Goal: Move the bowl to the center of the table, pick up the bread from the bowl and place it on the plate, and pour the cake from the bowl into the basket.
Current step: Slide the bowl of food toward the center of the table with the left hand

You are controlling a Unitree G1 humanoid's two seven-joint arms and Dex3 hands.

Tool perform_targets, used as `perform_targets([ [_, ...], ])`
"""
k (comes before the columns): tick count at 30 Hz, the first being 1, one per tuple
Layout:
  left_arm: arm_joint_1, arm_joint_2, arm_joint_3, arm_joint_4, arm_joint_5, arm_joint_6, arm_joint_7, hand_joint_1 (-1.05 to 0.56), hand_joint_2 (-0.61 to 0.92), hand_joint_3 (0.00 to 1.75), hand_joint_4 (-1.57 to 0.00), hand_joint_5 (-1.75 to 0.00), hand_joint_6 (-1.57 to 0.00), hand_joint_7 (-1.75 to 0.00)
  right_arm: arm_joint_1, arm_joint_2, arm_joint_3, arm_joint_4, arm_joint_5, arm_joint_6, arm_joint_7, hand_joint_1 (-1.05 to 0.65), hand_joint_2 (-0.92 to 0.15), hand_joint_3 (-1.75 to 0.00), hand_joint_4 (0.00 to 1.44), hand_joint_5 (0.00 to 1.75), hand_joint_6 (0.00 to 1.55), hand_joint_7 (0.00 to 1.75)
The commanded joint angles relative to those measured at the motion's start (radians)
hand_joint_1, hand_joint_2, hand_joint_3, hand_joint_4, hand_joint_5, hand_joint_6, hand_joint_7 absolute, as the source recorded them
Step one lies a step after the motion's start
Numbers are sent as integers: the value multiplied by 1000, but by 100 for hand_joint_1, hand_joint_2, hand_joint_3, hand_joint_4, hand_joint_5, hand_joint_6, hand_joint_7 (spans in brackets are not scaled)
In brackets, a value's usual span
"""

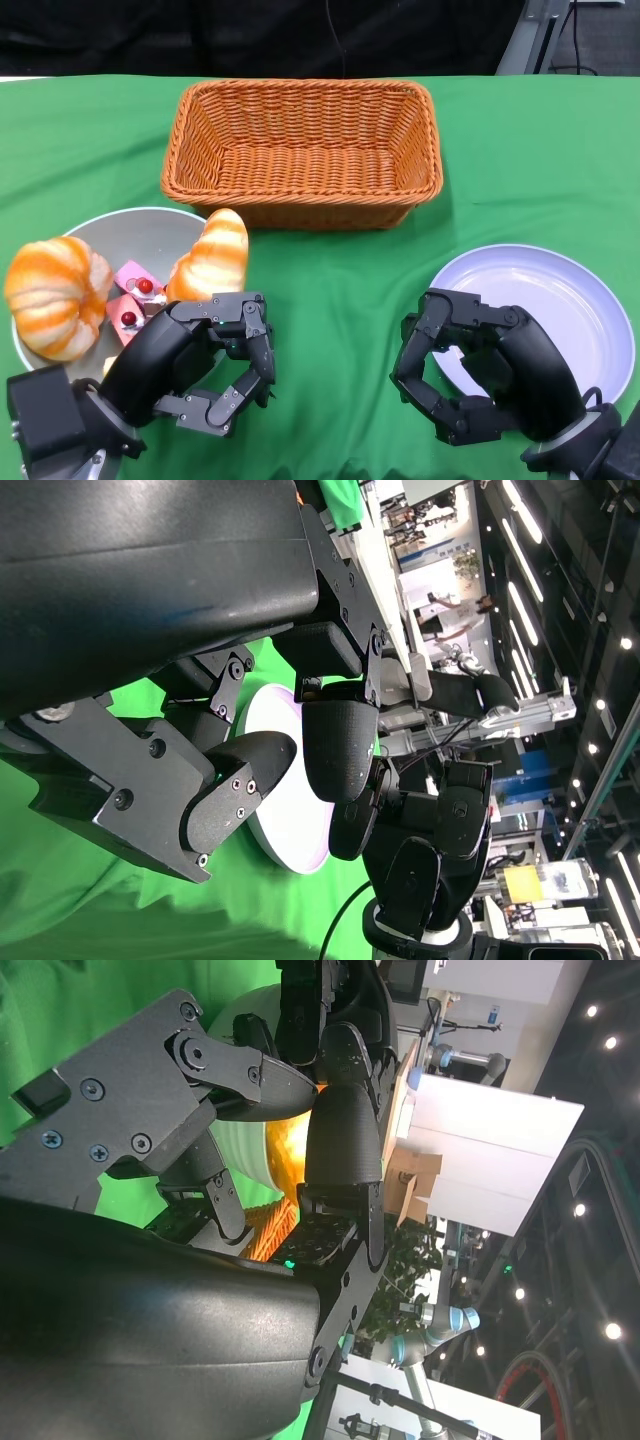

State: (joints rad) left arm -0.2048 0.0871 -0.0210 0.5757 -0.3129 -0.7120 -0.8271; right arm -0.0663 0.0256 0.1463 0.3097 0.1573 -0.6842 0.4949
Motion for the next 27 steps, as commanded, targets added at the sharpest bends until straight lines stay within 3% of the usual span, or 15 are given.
perform_targets([
  [1, -10, 10, 13, 12, 0, -9, -1, -10, 50, 124, -76, -175, -71, -152, -5, -6, -3, 5, 8, -7, -1, -21, -53, -91, 87, 163, 82, 134],
  [27, -19, 7, 14, 34, -11, -21, -17, -9, 50, 124, -76, -175, -72, -151, -6, -6, -3, 9, 12, -12, 3, -21, -52, -93, 87, 164, 82, 135],
])
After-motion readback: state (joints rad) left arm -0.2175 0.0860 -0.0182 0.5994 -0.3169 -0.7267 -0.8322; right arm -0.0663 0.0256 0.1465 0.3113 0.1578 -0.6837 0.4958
